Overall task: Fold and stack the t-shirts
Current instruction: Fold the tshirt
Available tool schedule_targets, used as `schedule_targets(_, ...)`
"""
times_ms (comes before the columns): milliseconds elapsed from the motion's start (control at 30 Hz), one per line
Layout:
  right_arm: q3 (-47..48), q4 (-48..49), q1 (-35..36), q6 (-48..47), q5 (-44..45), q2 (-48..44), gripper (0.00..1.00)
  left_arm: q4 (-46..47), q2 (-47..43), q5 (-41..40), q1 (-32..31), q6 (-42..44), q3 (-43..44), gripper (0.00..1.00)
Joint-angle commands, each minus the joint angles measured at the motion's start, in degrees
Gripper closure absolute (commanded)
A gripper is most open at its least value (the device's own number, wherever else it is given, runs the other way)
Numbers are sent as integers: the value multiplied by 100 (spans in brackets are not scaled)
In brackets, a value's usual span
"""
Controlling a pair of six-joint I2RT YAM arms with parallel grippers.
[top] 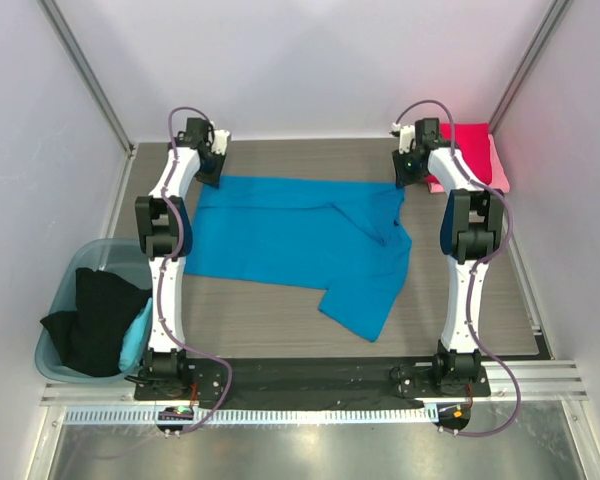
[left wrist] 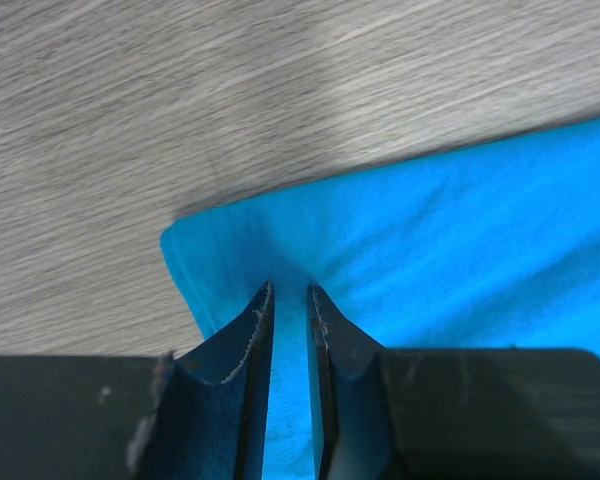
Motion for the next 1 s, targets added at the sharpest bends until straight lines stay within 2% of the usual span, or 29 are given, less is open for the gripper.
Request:
schedule_targets(0,187,45,8,63,-33,91,71,118,-139,-373,86,85,209,80)
schedule_targets(33,187,45,-1,54,-15,109,71,188,-130,-399,94,102,296,79)
schedule_targets(167,213,45,-159,80,-32,258,69,408,-147,-611,165,6,429,54)
schedule_targets(200,231,45,-194,98,-59,293,68,434,-156,-611,173,-3,464,52)
schedule_targets(400,389,45,-247,247,-305,566,62,575,-200,-795,191,-65,534,50)
schedule_targets(533,433,36,-256,300,-481,619,62,601,-103,-681,191,-170,631,49)
schedule_targets(700,389,10,-247,248,-718,593,78,742,142,-610,191,-372,806,44)
schedule_targets(733,337,-16,-238,213,-744,584,81,794,178,-619,356,-416,868,43)
schedule_targets(800,284,-34,-229,169,-736,540,84,839,274,-576,349,-460,938,44)
schedule_targets(967,204,-34,-212,116,-622,470,85,699,371,-338,341,-566,965,54)
